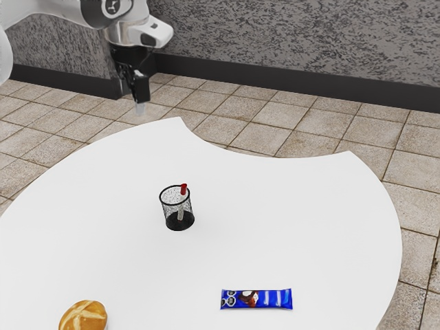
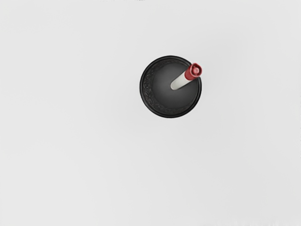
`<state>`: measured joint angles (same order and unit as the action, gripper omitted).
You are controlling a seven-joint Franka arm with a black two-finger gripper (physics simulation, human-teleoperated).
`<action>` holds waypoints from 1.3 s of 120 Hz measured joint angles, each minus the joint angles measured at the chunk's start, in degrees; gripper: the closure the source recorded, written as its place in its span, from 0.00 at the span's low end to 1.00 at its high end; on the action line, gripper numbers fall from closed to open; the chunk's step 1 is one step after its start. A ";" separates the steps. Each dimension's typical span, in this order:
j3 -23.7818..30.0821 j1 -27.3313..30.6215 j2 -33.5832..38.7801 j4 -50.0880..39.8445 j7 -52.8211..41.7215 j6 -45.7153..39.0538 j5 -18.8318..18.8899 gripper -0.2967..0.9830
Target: Take the marker out of the pen holder and place it to the left of the pen holder.
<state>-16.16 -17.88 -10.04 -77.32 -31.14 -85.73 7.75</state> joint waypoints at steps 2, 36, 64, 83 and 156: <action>0.09 -0.09 -0.03 0.02 -0.39 0.01 -0.04 0.23; 7.05 -0.76 -8.03 6.09 -5.50 0.03 -0.15 0.23; 7.26 0.02 -18.57 8.29 -6.91 -0.01 -1.95 0.24; 7.00 2.91 -22.96 8.25 -7.47 -0.15 -7.04 0.24; 4.70 5.00 -27.78 5.85 -8.83 -3.21 -7.67 0.30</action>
<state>-11.46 -12.88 -37.82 -71.47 -39.97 -88.94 0.08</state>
